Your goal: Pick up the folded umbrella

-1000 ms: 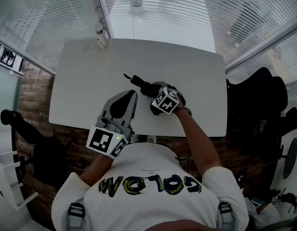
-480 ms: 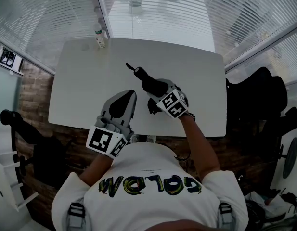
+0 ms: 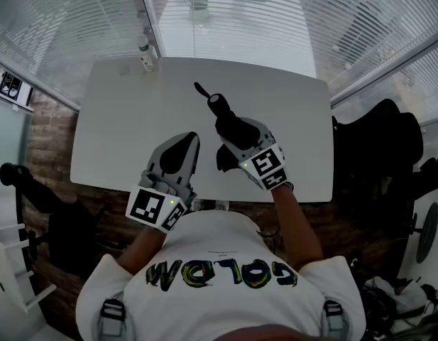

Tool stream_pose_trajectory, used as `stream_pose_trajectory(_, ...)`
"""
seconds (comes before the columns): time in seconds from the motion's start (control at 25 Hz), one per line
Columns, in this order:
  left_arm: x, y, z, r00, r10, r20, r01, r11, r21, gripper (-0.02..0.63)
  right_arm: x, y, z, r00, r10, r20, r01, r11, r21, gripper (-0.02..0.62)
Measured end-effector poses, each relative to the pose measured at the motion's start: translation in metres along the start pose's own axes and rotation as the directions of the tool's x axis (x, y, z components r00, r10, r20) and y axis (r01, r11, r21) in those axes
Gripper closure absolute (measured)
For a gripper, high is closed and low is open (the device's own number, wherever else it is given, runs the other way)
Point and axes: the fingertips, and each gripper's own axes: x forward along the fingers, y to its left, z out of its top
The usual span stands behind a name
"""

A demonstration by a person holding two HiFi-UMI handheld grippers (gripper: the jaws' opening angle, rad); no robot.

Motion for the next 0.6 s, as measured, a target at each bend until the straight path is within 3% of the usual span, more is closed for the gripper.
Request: stream_pose_trajectory(0.6, 0.001, 0.004, 0.001, 1.000, 0.006, 0.001, -0.006, 1.000, 0.000, 0.595, -0.064, -0.006, 0.049, 0.973, -0.106, 0.207, 0.090, 0.992, 0.084, 0.365)
